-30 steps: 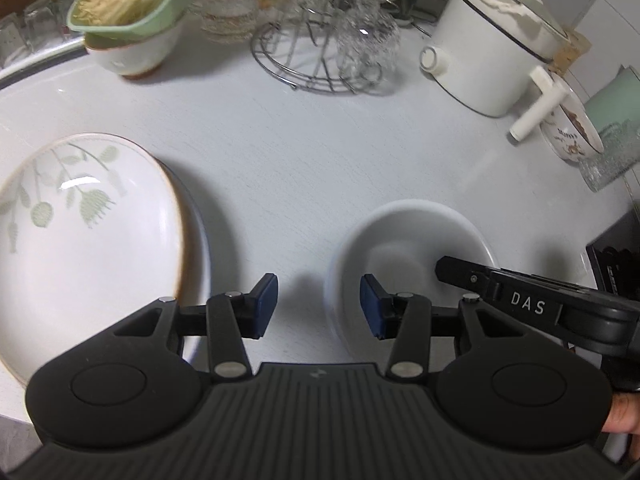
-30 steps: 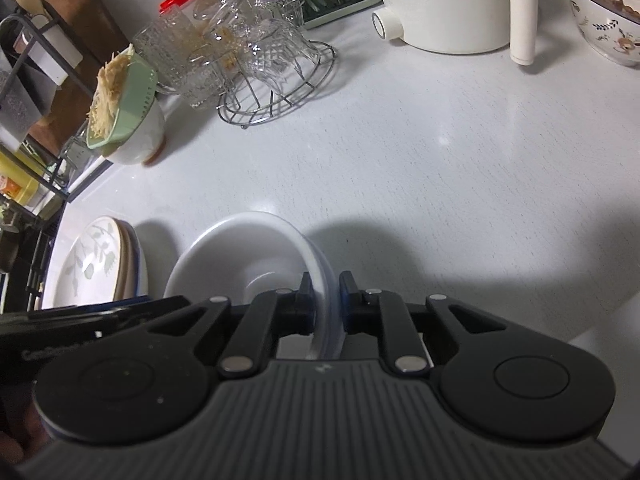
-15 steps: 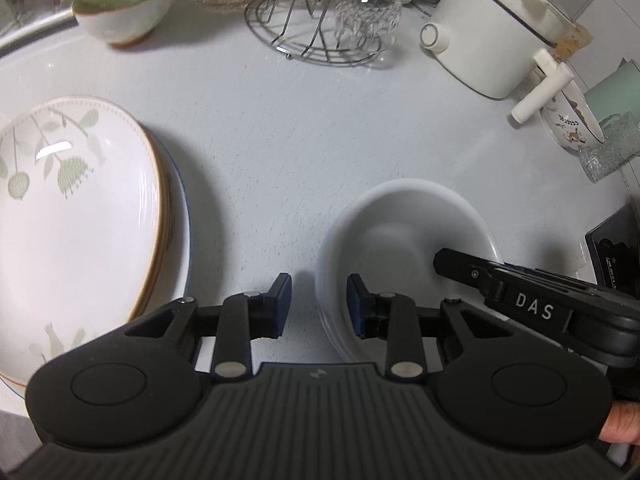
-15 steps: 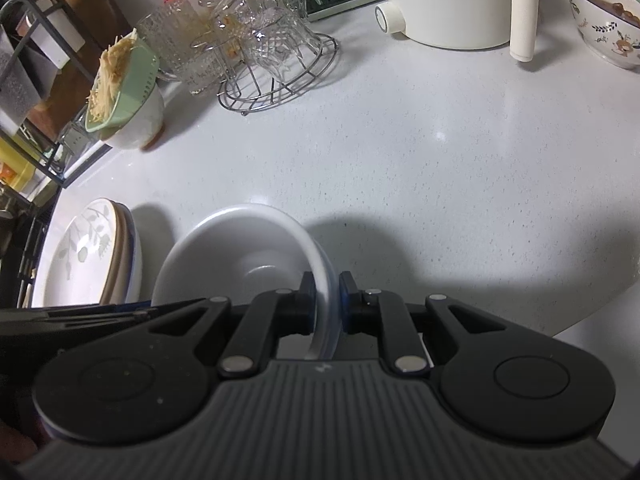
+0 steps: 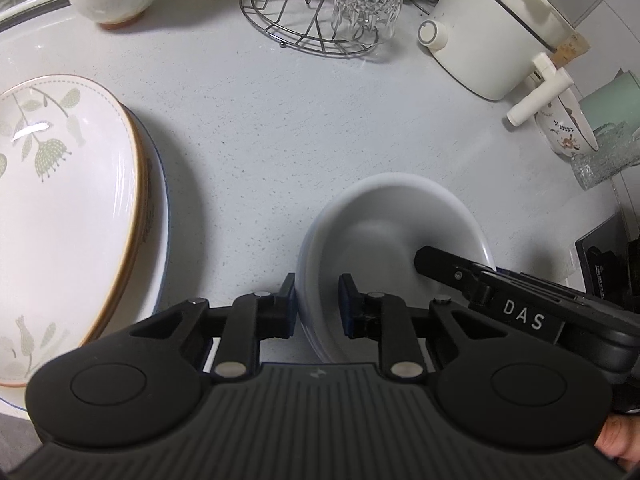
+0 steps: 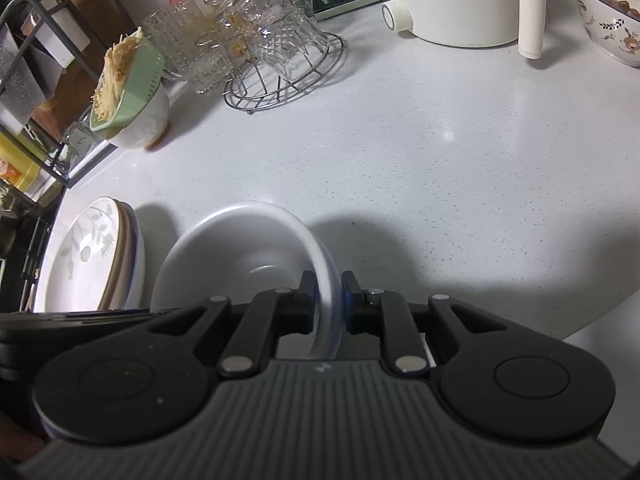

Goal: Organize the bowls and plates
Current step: 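Lift the white bowl and carry it over the leaf plate stack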

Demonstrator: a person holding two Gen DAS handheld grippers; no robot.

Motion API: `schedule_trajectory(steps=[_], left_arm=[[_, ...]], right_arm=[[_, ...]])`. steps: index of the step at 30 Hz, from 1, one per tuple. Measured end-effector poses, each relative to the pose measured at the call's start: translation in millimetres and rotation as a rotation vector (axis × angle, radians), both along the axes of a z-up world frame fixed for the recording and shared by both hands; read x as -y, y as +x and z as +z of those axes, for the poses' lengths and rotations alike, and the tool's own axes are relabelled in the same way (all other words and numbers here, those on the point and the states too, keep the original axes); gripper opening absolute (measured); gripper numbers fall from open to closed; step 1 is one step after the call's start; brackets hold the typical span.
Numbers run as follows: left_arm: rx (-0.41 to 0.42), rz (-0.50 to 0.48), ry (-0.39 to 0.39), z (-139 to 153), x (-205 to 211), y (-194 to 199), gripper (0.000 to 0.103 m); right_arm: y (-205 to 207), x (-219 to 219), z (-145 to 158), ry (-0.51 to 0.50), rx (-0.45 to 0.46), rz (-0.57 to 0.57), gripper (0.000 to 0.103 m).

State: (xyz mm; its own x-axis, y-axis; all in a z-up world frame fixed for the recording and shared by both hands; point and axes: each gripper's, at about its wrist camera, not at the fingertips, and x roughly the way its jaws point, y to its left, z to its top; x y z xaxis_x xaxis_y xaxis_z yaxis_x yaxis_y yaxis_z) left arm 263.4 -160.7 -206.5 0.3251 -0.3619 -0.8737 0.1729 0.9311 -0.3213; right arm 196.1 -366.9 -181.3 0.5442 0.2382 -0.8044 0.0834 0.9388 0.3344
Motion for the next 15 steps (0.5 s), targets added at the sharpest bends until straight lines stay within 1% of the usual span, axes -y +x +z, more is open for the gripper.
schedule_trajectory(steps=[8, 15], left_arm=[[-0.014, 0.021, -0.007, 1, -5, -5, 0.024], [-0.003, 0.034, -0.009, 12, -8, -12, 0.024]], right_arm=[[1, -2, 0, 0.013, -0.012, 0.01, 0.017], [-5, -1, 8, 0.037, -0.012, 0.011, 0.016]])
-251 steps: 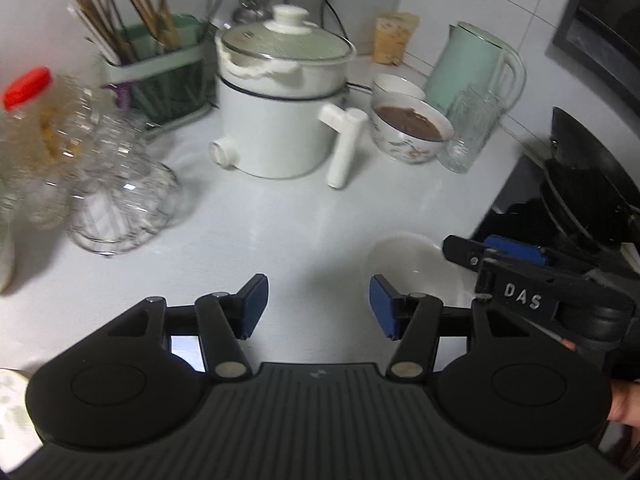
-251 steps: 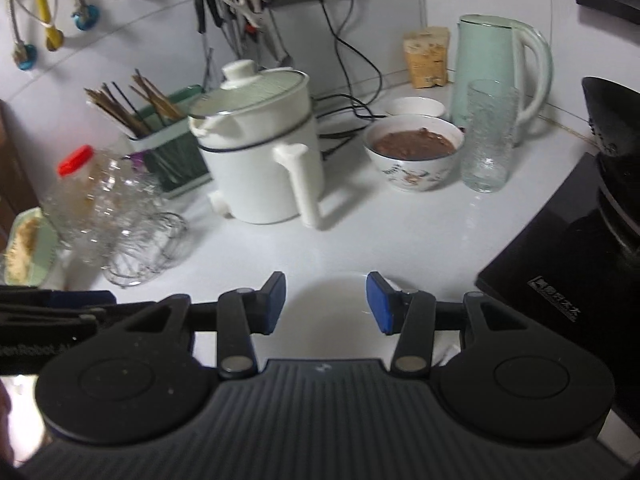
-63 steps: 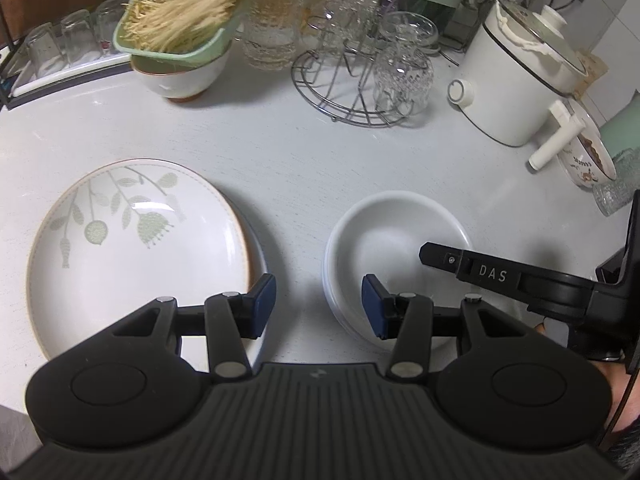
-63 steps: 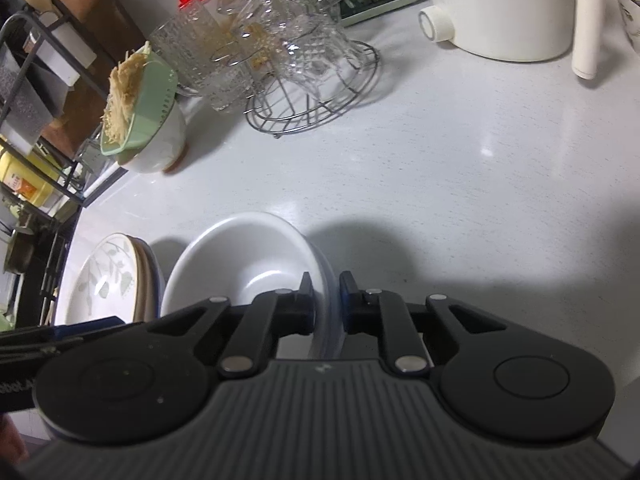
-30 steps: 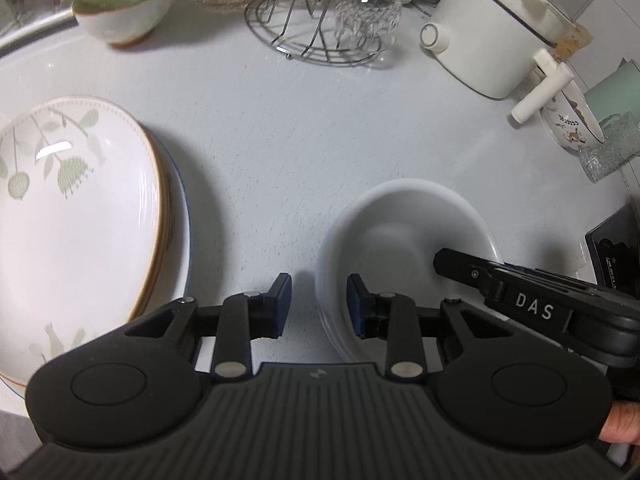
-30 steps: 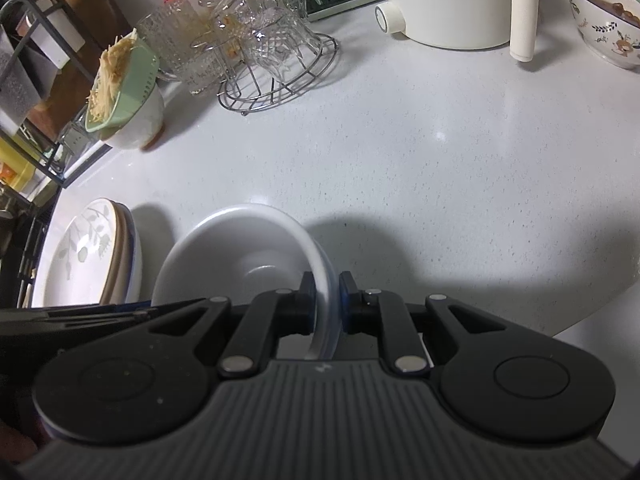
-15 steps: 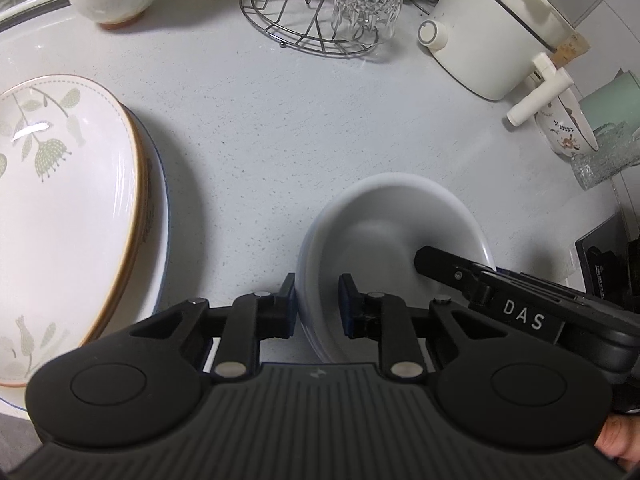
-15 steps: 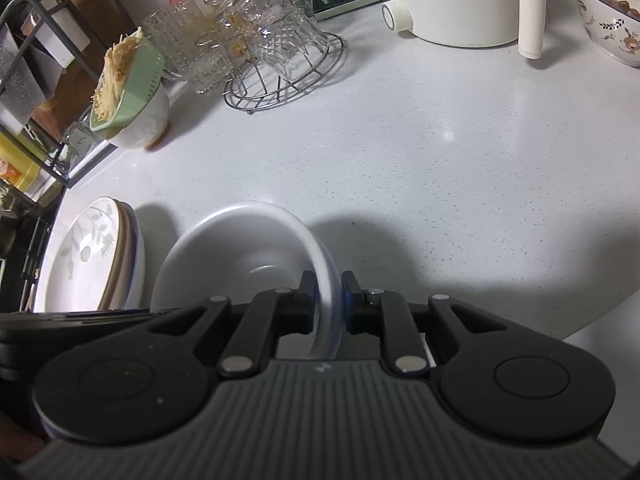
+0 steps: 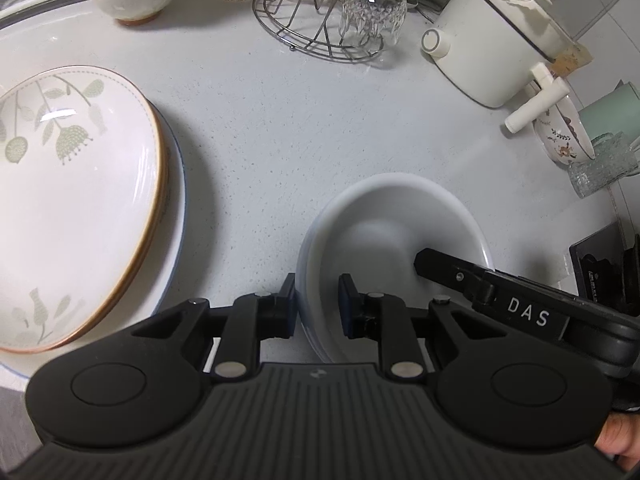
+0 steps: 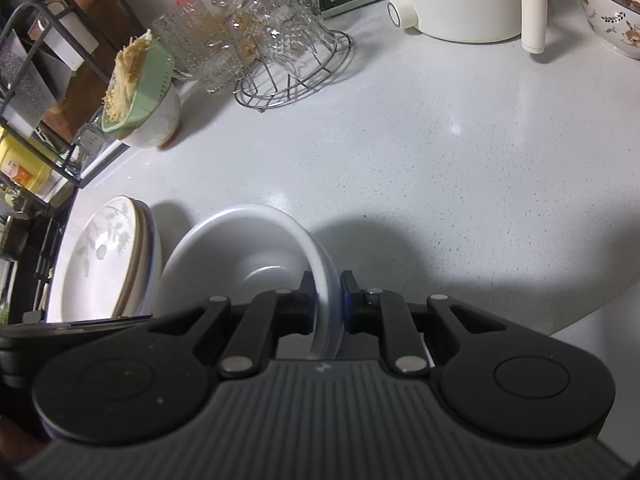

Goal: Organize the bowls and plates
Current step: 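Lift the white bowl and carry it over the leaf plate stack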

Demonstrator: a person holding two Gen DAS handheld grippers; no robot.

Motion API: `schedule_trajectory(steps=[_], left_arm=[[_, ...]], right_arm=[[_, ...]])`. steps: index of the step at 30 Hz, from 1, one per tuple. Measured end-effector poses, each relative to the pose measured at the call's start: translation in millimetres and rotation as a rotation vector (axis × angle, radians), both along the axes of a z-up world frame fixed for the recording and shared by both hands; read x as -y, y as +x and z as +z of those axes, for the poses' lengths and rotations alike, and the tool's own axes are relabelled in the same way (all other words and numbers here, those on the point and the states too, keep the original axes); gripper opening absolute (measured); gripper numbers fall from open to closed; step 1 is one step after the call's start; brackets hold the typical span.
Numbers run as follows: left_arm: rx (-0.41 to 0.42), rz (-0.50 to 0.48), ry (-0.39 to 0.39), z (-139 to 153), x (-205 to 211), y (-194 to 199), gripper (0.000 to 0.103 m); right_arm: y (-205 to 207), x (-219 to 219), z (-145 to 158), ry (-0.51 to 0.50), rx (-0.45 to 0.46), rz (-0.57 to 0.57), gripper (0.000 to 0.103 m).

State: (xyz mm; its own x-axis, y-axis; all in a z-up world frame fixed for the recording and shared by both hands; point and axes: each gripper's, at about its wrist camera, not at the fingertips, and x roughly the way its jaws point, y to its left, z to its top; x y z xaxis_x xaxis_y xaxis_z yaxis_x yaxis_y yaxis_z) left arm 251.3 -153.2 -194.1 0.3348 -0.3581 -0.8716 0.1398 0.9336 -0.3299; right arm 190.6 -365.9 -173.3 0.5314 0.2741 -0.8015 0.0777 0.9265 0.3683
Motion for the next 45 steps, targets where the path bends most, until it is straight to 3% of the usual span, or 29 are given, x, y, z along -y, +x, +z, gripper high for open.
schedule_trajectory(steps=[9, 19, 31, 45], left_arm=[[0.014, 0.036, -0.008, 36, -14, -12, 0.024], [0.051, 0.051, -0.037, 78, -37, -22, 0.024], [0.068, 0.092, -0.043, 100, -71, -26, 0.024], [0.082, 0.212, -0.082, 107, -126, -18, 0.024]], right_arm=[[-12, -5, 27, 0.028, -0.02, 0.017, 0.016], [-21, -24, 72, 0.019, 0.026, 0.024, 0.016], [-15, -53, 95, 0.024, 0.025, 0.042, 0.016], [11, -104, 109, -0.005, 0.031, 0.163, 0.016]])
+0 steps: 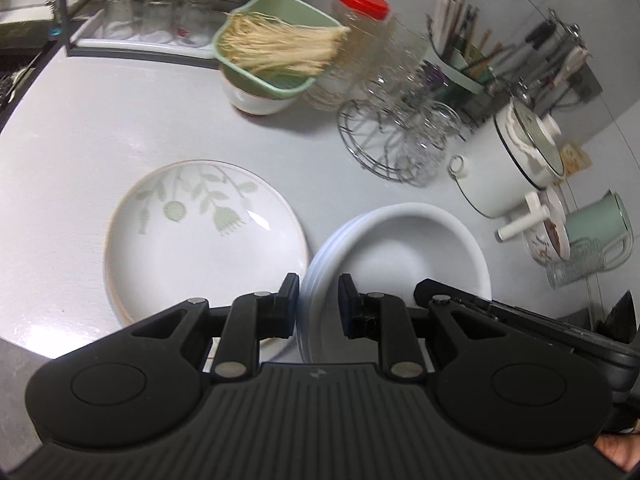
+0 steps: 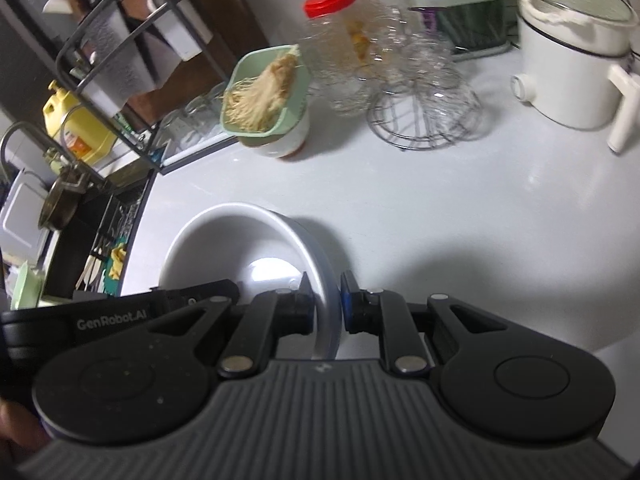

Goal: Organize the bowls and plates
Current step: 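Lift the white bowl and carry it over the leaf plate stack, then lower the white bowl onto the plate stack center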

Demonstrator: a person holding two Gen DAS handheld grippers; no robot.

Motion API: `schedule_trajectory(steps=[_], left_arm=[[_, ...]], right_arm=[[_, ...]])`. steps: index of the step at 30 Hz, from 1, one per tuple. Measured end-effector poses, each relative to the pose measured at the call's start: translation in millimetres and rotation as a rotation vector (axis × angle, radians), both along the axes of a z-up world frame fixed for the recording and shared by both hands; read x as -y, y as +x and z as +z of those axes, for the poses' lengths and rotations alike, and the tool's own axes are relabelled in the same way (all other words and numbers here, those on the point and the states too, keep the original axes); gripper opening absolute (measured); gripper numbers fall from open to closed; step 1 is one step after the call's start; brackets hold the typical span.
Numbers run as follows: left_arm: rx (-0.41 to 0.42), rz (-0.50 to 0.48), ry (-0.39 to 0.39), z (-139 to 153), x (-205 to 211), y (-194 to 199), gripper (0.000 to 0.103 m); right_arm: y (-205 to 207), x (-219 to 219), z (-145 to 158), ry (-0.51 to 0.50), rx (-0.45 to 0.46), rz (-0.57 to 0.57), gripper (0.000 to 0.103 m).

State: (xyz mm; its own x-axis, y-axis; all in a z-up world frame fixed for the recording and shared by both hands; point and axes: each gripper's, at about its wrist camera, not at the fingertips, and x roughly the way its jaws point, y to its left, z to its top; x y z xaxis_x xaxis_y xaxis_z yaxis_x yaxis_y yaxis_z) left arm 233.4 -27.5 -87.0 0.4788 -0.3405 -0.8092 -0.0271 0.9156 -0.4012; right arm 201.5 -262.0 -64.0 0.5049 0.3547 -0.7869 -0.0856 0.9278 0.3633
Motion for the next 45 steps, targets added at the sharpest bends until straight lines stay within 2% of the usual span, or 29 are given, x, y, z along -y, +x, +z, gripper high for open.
schedule_trajectory(steps=[11, 16, 25, 30, 39, 45], left_arm=[[0.028, 0.103, 0.0, -4, -53, 6, 0.024], [0.007, 0.12, 0.016, -16, -71, 11, 0.024], [-0.089, 0.129, -0.008, -63, -93, 26, 0.024], [-0.115, 0.12, -0.009, -81, -98, 37, 0.024], [-0.127, 0.071, 0.003, -97, -97, 56, 0.025], [-0.119, 0.051, 0.011, -98, -100, 61, 0.025]], right_arm=[[24, -53, -2, -0.008, 0.018, 0.092, 0.016], [34, -77, -12, -0.025, 0.01, 0.125, 0.016], [50, -103, -49, -0.056, -0.079, 0.127, 0.018], [57, -113, -65, -0.087, -0.105, 0.133, 0.018], [67, -120, -80, -0.12, -0.133, 0.108, 0.018], [70, -124, -84, -0.122, -0.154, 0.087, 0.019]])
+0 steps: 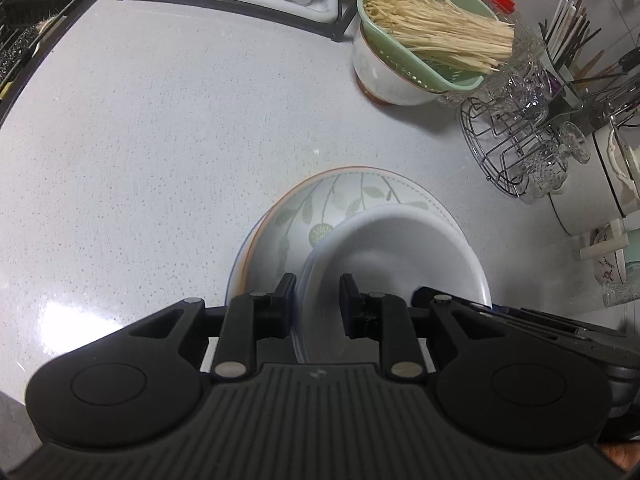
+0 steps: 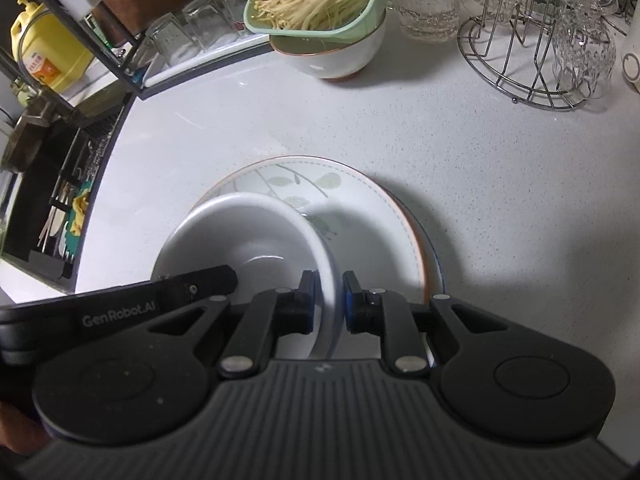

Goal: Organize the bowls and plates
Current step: 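Lower the white bowl onto the plate stack center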

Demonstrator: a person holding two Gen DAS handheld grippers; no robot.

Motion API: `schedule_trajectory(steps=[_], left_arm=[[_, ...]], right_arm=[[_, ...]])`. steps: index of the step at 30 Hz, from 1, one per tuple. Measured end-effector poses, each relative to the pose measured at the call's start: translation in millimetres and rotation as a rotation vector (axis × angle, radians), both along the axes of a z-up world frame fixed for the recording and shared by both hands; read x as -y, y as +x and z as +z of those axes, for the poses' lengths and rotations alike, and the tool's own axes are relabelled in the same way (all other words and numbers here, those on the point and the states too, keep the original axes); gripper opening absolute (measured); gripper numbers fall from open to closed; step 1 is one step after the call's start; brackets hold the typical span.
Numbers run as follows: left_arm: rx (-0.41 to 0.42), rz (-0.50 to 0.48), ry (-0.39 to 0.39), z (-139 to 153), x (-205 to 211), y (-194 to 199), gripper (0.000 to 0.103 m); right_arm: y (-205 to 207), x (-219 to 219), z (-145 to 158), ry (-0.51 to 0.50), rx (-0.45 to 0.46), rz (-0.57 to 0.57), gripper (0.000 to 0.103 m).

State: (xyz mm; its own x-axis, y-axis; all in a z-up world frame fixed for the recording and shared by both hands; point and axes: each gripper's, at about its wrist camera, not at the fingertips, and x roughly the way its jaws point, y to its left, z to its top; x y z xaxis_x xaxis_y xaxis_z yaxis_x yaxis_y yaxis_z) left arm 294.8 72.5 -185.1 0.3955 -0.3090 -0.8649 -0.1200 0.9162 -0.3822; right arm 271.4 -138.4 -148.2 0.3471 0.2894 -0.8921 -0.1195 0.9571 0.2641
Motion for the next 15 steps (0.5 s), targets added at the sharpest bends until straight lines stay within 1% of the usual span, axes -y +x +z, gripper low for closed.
schedule_trajectory(steps=[4, 5, 6, 7, 8, 10, 14, 15], left_arm=[[-0.007, -0.018, 0.006, 0, 0, 2, 0.026], [-0.012, -0.021, 0.008, 2, 0, 3, 0.028], [-0.014, -0.024, 0.009, 4, -1, 3, 0.033], [-0.01, -0.025, 0.013, 7, -1, 3, 0.04], [0.002, -0.021, 0.017, 12, -1, 3, 0.046], [0.037, -0.02, 0.035, 24, -1, 2, 0.05], [0.098, -0.01, 0.074, 50, 1, -1, 0.052], [0.113, -0.006, 0.084, 57, 1, -3, 0.052]], right_arm=[[0, -1, -1, 0.004, -0.001, -0.006, 0.019], [-1, -1, 0, 0.004, -0.001, -0.005, 0.019], [-1, -1, 0, 0.009, -0.004, -0.006, 0.019], [-1, 0, 1, 0.019, -0.008, -0.008, 0.019], [-1, 1, 2, 0.028, -0.01, -0.01, 0.019], [-2, 2, 6, 0.025, -0.003, -0.013, 0.02], [-2, 8, 20, 0.034, 0.037, -0.017, 0.041], [-3, 9, 25, 0.038, 0.054, -0.015, 0.043]])
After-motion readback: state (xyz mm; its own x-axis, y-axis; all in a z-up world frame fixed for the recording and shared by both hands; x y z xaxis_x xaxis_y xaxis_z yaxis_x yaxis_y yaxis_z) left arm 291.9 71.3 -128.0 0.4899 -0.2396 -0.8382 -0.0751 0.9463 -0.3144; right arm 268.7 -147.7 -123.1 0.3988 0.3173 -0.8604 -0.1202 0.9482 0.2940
